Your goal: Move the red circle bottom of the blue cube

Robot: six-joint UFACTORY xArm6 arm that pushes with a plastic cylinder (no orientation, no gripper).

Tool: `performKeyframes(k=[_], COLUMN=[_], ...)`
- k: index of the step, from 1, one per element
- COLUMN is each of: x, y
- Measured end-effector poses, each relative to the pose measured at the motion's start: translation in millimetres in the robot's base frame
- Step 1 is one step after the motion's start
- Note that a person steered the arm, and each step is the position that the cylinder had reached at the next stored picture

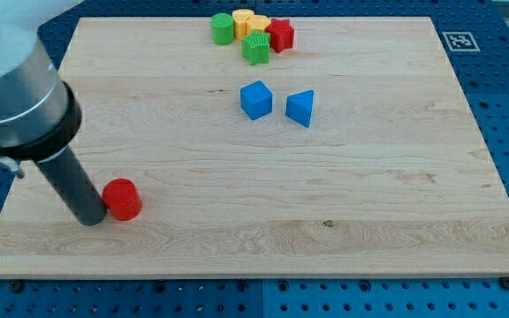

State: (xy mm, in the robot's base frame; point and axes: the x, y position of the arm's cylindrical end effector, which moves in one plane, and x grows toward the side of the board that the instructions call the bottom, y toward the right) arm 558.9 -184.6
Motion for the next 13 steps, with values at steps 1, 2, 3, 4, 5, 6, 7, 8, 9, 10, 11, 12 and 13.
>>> performKeyframes(k=[1,2,3,4,5,6,7,8,9,10,11,12,13], x=[-6,-16,-24,-31,-40,-56,-75,-78,-75,-60,-56,-56,-56], y=[19,43,73,106,143,180,199,204,216,216,202,175,170])
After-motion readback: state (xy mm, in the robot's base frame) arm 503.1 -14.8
